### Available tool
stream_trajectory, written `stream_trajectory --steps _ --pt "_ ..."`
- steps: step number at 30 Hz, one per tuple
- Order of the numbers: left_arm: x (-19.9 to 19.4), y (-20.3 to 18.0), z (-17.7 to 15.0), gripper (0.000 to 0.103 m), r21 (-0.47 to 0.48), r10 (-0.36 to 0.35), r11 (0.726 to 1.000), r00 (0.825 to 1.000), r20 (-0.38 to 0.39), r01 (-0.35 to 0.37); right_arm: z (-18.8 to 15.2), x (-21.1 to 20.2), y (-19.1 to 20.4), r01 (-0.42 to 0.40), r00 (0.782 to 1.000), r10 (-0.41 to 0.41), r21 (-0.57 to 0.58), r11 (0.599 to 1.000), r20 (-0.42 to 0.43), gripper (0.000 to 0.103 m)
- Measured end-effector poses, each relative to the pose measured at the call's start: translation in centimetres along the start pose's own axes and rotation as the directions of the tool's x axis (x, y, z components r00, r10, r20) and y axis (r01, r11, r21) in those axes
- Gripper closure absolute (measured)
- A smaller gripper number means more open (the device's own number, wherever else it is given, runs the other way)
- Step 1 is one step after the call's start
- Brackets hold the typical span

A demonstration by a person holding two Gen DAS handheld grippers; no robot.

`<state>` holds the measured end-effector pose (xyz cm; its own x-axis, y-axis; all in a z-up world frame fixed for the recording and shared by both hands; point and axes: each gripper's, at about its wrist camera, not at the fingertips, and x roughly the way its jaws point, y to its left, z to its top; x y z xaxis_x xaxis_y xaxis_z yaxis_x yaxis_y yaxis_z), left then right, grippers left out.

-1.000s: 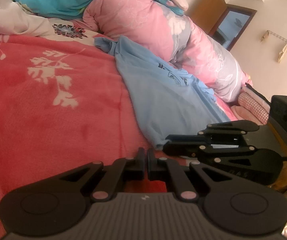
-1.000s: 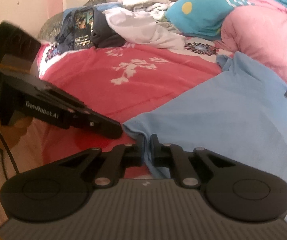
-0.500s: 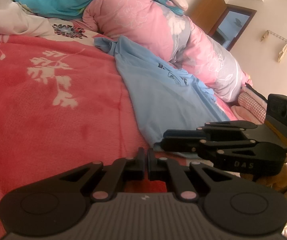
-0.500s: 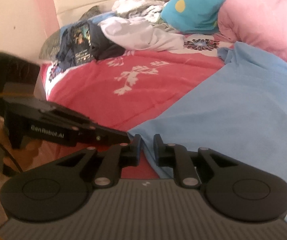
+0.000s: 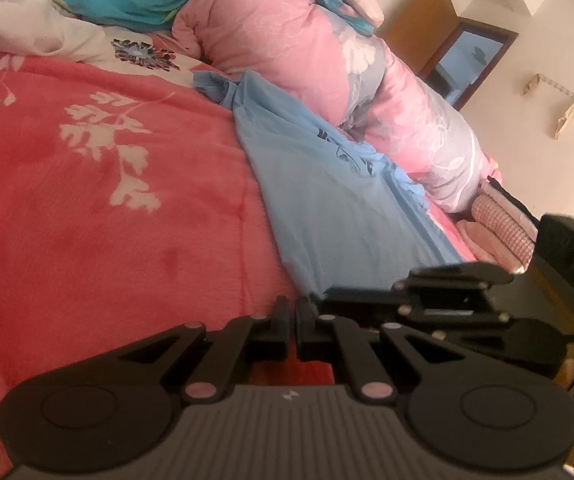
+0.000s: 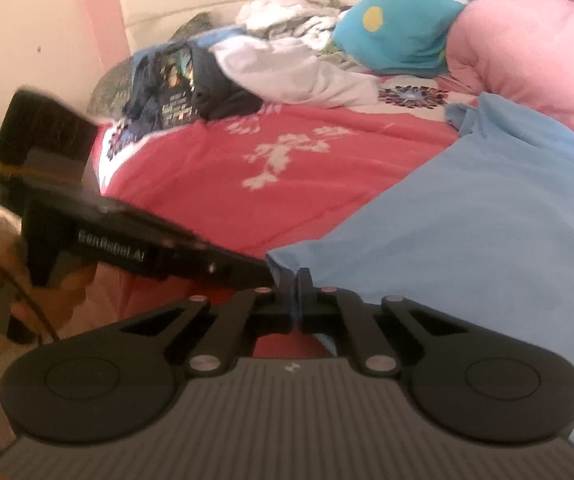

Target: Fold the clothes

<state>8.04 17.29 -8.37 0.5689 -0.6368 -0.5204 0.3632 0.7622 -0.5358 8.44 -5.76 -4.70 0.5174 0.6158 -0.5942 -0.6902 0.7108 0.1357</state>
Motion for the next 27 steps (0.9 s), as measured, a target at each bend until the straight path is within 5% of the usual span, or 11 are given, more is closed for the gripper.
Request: stream_trajectory --steps 9,16,22,25,27 --pt "-0.2 1.3 0.4 0.09 -0.1 -0.041 0.994 0.999 0.023 0.044 -1.6 -1.4 -0.5 -0.064 0.998 0.063 0.108 0.992 0.015 0.099" --pt "-0.9 1.8 0.7 0.077 -0.157 -0.023 0.987 0.996 0.087 0.036 -5.9 -7.0 -2.5 -0.031 0.995 0.001 0.308 0.951 0.097 0.098" --pt "-0.7 1.9 1.1 0.062 -0.195 -0.023 0.98 0.994 0.105 0.044 -11.3 -14.4 -6.5 0.017 0.969 -0.158 0.587 0.809 0.19 0.092" --pt "0.0 1.0 1.3 0.055 -0.166 -0.01 0.986 0.996 0.086 0.024 -14.6 -17.9 -8.8 0.027 0.936 -0.275 0.733 0.68 0.22 0.079" --pt "0.4 0.0 1.3 0.052 -0.13 0.016 0.991 0.997 0.074 -0.006 -16.7 -20.0 -10.5 0.03 0.907 -0.359 0.818 0.574 0.219 0.078"
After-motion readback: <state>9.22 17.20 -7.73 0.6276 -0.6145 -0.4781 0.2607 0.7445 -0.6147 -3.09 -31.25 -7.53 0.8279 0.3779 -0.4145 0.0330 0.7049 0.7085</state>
